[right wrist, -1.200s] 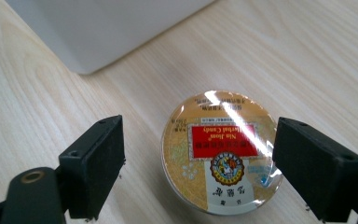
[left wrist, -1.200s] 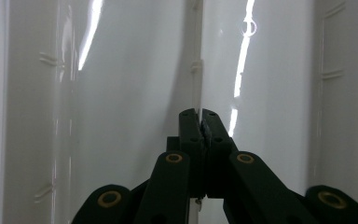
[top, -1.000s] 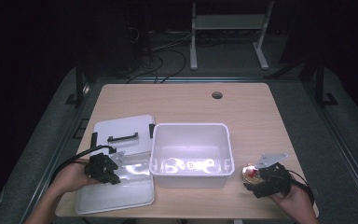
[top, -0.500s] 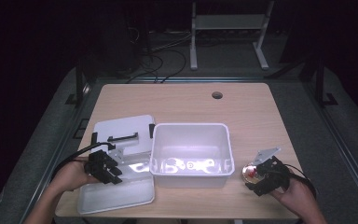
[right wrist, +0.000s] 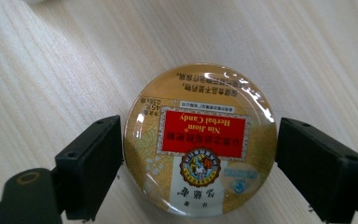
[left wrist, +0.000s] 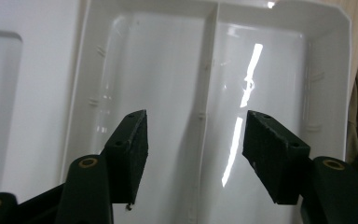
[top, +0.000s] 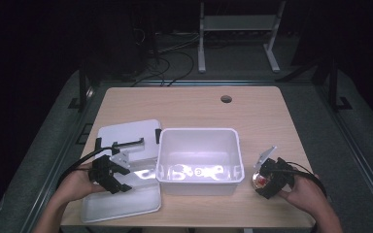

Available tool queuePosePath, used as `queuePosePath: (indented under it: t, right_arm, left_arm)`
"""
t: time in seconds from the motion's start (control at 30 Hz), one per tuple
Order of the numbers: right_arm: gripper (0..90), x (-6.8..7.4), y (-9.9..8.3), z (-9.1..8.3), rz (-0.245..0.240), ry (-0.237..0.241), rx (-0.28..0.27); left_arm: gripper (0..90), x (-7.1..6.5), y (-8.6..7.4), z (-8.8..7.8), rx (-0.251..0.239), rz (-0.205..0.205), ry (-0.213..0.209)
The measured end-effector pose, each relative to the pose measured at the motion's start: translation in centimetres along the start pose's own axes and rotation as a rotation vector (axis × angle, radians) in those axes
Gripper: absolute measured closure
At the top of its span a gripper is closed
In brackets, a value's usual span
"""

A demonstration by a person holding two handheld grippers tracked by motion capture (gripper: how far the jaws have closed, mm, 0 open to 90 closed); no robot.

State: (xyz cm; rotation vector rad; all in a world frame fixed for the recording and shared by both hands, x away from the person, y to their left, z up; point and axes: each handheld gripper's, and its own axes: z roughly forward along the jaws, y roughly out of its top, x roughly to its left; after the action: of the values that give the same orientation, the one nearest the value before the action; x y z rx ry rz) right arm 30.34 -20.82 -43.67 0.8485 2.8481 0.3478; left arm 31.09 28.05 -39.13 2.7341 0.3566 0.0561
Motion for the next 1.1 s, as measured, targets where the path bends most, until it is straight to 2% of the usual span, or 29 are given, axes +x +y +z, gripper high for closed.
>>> queuePosePath:
  t: [0.13, 0.3, 0.37, 0.43, 0.53, 0.83, 0.87, 1.1]
  right_arm:
    - [18.9, 0.0, 0.3, 0.4, -0.016, 0.008, 0.029]
    - [19.7, -0.1, 0.3, 0.3, -0.04, 0.013, 0.052]
    - [19.8, -0.1, 0.3, 0.2, -0.054, 0.007, 0.071]
    - [19.9, -0.3, 0.1, -0.1, -0.06, 0.013, 0.079]
    - [19.9, -0.5, -0.1, -0.7, -0.071, 0.015, 0.085]
    - [20.0, -1.2, 0.1, -3.0, -0.12, 0.025, 0.107]
    - [20.0, -1.3, 0.2, -3.3, -0.126, 0.026, 0.107]
    - [20.0, -1.9, 0.9, -5.1, -0.147, 0.023, 0.114]
  left_arm:
    - [38.0, 0.1, 0.2, -0.1, -0.002, -0.035, 0.029]
    - [37.3, -0.1, 0.1, -0.2, -0.06, -0.052, 0.032]
    - [36.7, -0.2, 0.2, 0.1, -0.082, -0.057, 0.018]
    - [35.3, -0.2, 0.3, 0.6, -0.063, -0.057, 0.024]
    - [32.2, -0.3, 0.2, 1.0, -0.073, -0.075, 0.024]
    - [28.2, -0.4, 0.0, 0.8, -0.127, -0.099, 0.076]
    - [27.5, -0.3, 0.0, 0.8, -0.136, -0.112, 0.077]
    - [24.6, -0.3, -0.3, 0.9, -0.145, -0.121, 0.09]
